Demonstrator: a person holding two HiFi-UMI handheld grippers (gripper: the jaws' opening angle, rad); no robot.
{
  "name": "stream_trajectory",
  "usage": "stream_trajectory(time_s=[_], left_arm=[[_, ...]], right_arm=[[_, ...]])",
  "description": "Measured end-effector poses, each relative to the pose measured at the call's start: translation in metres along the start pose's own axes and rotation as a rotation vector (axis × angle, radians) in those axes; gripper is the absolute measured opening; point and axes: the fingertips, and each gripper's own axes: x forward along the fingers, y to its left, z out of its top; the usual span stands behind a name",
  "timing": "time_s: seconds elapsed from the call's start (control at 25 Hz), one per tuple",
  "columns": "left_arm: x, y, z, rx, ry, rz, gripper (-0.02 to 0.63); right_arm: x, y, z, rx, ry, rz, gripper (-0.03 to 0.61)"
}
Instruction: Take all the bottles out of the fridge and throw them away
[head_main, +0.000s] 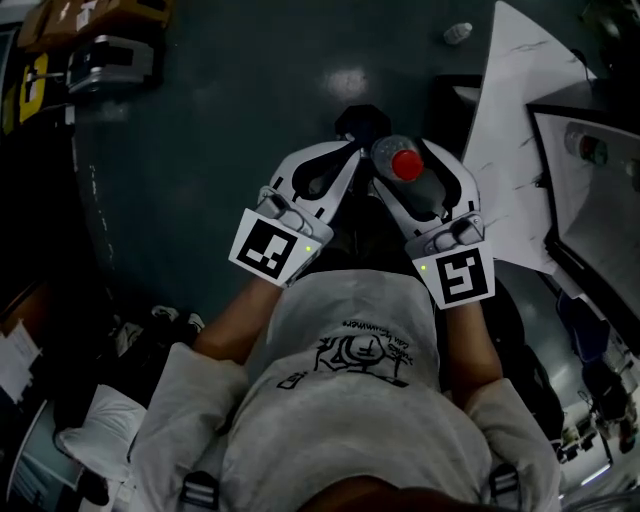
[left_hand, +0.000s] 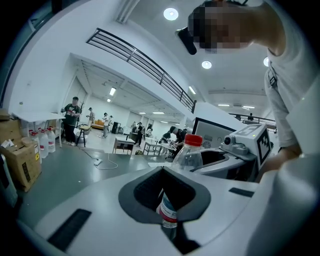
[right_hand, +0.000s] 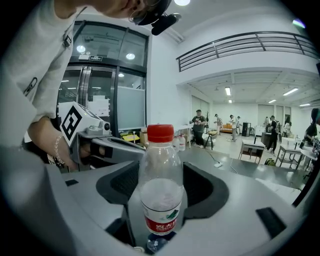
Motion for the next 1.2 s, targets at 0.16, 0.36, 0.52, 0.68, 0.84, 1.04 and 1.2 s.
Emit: stream_trajectory(time_s=[0.16, 0.36, 0.52, 0.68, 0.84, 1.04, 1.2], left_arm=[[0.001, 0.01, -0.019, -0.01, 0.018, 0.013, 0.014], [0.006, 0.02, -0.041, -0.013, 0.03, 0.012, 0.014], [0.008, 0.026, -0.058, -0.026, 0.032, 0.005, 0.014], [0.013, 0.033, -0.08, -0.03, 0.039, -0.002, 0.014], [0.021, 0.04, -0.104, -0.029, 0.054, 0.001, 0.014], [0.03, 0.046, -0.134, -0.027, 0.076, 0.006, 0.014], [0.034, 0.053, -0.154, -0.04, 0.086, 0.014, 0.014]], right_arm=[[0.009, 0.001, -0.016, 0.014, 0.011, 0.001, 0.284], [0.021, 0.001, -0.043, 0.053, 0.022, 0.012, 0.284], [0.03, 0.0, -0.064, 0.06, 0.028, 0.007, 0.284], [0.039, -0.001, -0.089, 0.072, 0.048, 0.001, 0.284], [0.049, -0.001, -0.11, 0.068, 0.054, -0.004, 0.284], [0.059, 0.0, -0.141, 0.071, 0.083, 0.005, 0.284], [0.072, -0.003, -0.161, 0.076, 0.086, -0.009, 0.284]])
